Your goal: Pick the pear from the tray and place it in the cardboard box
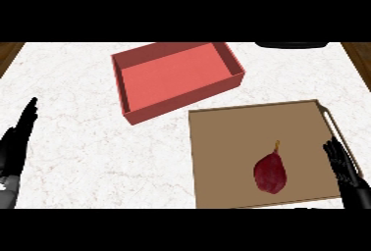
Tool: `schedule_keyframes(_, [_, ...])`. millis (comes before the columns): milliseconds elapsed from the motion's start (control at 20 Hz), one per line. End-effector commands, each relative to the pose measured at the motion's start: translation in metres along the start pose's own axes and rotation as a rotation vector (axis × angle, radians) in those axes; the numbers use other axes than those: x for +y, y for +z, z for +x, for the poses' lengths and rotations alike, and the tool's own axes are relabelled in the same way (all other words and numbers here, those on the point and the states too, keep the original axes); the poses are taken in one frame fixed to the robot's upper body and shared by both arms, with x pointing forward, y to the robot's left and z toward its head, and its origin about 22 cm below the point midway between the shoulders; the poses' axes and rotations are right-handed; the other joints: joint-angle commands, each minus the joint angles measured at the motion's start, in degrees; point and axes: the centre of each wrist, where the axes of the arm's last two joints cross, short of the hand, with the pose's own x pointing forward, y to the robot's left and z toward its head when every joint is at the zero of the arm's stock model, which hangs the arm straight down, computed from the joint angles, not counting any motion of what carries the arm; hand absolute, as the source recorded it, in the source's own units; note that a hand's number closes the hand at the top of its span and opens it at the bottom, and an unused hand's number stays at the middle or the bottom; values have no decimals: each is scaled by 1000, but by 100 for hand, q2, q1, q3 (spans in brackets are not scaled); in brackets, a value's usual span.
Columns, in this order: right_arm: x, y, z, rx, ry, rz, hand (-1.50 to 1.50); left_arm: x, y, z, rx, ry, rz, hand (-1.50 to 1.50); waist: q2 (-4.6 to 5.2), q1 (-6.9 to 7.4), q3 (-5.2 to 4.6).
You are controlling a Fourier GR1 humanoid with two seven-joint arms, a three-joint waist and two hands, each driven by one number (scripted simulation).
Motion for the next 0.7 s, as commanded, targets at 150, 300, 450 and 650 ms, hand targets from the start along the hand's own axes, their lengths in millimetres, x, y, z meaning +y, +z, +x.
schedule_keyframes(150, [-45,-36,28,125,276,262,-150,-2,-5,5,-4,-15,-16,0,12,30,10])
schedule_keyframes(300, [-41,-42,42,171,340,377,-150,-12,9,-18,6,-2,-12,0,7,22,4])
schedule_keyframes(450, [-46,-72,54,251,423,481,-150,-13,-11,11,-13,-7,12,0,21,45,11])
schedule_keyframes(650, [-13,-96,79,265,402,540,-150,2,-17,15,-10,-1,-2,0,4,17,13])
